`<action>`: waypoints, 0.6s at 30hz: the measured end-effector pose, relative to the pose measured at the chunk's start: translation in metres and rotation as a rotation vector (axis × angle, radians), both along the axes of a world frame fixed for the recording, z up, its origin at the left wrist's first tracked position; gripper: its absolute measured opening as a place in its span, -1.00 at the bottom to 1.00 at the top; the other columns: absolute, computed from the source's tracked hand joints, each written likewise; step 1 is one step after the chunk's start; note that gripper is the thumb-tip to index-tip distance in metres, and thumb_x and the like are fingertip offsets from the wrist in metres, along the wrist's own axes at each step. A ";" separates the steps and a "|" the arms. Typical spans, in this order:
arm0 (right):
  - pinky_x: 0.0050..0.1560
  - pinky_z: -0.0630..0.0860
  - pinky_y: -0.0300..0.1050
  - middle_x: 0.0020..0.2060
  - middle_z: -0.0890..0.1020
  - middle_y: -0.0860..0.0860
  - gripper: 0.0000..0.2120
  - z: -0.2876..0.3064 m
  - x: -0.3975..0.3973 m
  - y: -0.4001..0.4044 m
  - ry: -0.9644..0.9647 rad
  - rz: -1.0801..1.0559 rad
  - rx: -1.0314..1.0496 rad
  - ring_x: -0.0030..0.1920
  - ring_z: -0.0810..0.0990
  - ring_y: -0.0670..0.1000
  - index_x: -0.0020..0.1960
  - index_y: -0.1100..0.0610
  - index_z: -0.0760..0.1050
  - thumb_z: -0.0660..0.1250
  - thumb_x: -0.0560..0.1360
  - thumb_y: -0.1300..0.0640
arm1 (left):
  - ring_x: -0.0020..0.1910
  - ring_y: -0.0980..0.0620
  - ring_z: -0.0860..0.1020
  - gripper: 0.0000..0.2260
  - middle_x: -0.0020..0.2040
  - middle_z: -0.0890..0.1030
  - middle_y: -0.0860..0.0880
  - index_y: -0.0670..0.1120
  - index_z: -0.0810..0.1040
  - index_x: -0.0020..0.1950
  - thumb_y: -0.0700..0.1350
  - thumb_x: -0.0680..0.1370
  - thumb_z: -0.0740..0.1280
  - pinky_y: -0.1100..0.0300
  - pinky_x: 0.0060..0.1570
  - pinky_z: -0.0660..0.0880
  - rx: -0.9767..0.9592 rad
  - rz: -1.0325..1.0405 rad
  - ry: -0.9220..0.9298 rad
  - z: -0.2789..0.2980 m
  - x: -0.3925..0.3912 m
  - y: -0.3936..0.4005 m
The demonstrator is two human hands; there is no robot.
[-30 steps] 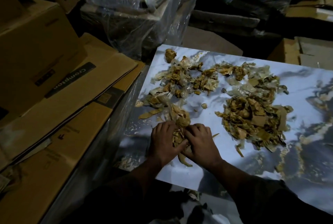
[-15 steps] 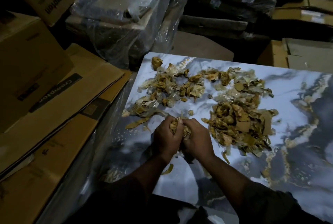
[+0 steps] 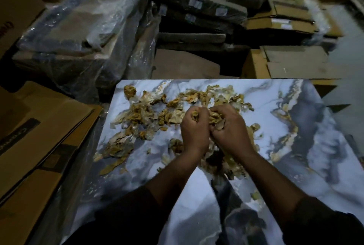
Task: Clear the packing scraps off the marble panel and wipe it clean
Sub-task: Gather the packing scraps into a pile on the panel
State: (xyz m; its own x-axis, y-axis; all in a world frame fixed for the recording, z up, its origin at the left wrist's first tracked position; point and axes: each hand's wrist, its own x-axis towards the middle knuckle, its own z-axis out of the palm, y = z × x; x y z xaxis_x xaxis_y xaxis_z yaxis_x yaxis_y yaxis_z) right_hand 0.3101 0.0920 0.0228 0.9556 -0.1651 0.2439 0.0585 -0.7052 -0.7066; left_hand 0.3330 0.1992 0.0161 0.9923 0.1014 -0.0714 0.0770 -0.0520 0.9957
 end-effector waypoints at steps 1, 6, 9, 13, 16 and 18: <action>-0.05 0.52 -0.11 0.03 0.58 -0.05 -0.59 0.001 0.004 -0.012 0.005 -0.017 0.002 0.01 0.57 -0.02 0.18 0.06 0.60 0.40 0.32 0.11 | -0.15 -0.02 0.62 -0.78 -0.20 0.65 -0.01 -0.01 0.58 -0.14 0.09 0.58 0.28 0.01 -0.09 0.55 -0.029 -0.019 0.044 -0.001 0.006 -0.012; -0.02 0.58 0.01 0.12 0.58 -0.03 -0.57 -0.029 0.018 -0.049 0.091 -0.088 -0.058 0.10 0.59 0.07 0.24 0.00 0.57 0.39 0.37 0.02 | 0.00 0.03 0.62 -0.54 -0.06 0.65 0.06 -0.01 0.62 0.05 0.36 0.59 0.19 0.05 0.08 0.55 0.094 -0.132 0.185 -0.030 0.031 -0.048; -0.01 0.56 0.00 0.15 0.53 -0.03 -0.54 -0.065 0.019 -0.057 0.155 -0.060 -0.092 0.13 0.56 0.07 0.28 -0.02 0.52 0.45 0.39 0.04 | 0.04 -0.03 0.56 -0.41 -0.03 0.58 -0.01 -0.03 0.58 -0.03 0.43 0.59 0.02 0.06 0.01 0.48 0.408 -0.167 0.048 -0.062 0.037 -0.047; 0.01 0.53 0.04 0.04 0.51 0.01 -0.52 -0.098 0.015 -0.052 0.155 -0.036 -0.127 0.09 0.51 0.09 0.21 0.08 0.55 0.37 0.33 -0.06 | 0.06 -0.05 0.49 -0.55 -0.04 0.49 -0.01 -0.07 0.59 0.00 0.25 0.61 0.11 -0.02 0.06 0.47 0.598 -0.165 -0.122 -0.094 0.037 -0.036; 0.01 0.48 0.02 0.03 0.52 0.03 -0.55 -0.110 0.010 -0.048 0.115 -0.042 -0.247 0.07 0.49 0.11 0.17 0.08 0.55 0.46 0.32 -0.02 | 0.07 0.01 0.48 -0.65 -0.02 0.50 0.02 -0.04 0.60 0.09 0.17 0.62 0.17 0.00 0.09 0.47 0.598 -0.169 -0.183 -0.107 0.032 -0.031; 0.00 0.44 0.01 0.04 0.52 0.05 -0.54 -0.114 0.008 -0.048 0.100 -0.036 -0.323 0.06 0.48 0.11 0.17 0.08 0.54 0.44 0.32 -0.06 | 0.16 0.05 0.47 -0.69 0.08 0.50 0.06 -0.01 0.56 0.21 0.14 0.64 0.18 0.06 0.17 0.46 0.558 -0.197 -0.188 -0.115 0.028 -0.028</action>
State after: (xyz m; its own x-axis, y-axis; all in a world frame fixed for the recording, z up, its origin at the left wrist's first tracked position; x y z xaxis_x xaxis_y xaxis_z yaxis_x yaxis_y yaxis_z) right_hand 0.3182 0.0441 -0.0914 0.9724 -0.1288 0.1948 -0.0288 -0.8940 -0.4472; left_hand 0.3612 0.1712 -0.0986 0.9866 -0.1135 0.1170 -0.1609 -0.5638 0.8101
